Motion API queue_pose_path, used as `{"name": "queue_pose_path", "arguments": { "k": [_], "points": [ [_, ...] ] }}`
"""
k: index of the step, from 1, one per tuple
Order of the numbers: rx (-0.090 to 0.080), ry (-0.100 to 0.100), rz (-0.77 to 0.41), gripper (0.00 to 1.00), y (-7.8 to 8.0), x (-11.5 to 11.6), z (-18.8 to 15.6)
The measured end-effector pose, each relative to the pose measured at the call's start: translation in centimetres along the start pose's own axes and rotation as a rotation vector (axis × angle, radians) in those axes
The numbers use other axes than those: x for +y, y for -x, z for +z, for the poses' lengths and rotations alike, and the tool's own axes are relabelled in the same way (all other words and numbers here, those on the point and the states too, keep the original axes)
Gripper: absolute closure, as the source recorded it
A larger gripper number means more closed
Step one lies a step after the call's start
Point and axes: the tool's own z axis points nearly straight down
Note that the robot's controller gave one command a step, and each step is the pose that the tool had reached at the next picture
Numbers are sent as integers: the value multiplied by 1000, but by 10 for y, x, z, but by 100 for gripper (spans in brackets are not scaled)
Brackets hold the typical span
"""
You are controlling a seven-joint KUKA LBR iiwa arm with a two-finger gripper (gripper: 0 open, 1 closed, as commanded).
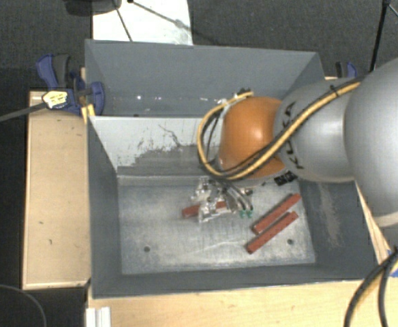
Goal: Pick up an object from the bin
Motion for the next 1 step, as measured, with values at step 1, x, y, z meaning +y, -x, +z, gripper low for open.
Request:
{"name": "queue_pose_path", "arguments": {
  "k": [1],
  "points": [
    [-1, 0, 25, 100, 7, 0, -155]
  ]
}}
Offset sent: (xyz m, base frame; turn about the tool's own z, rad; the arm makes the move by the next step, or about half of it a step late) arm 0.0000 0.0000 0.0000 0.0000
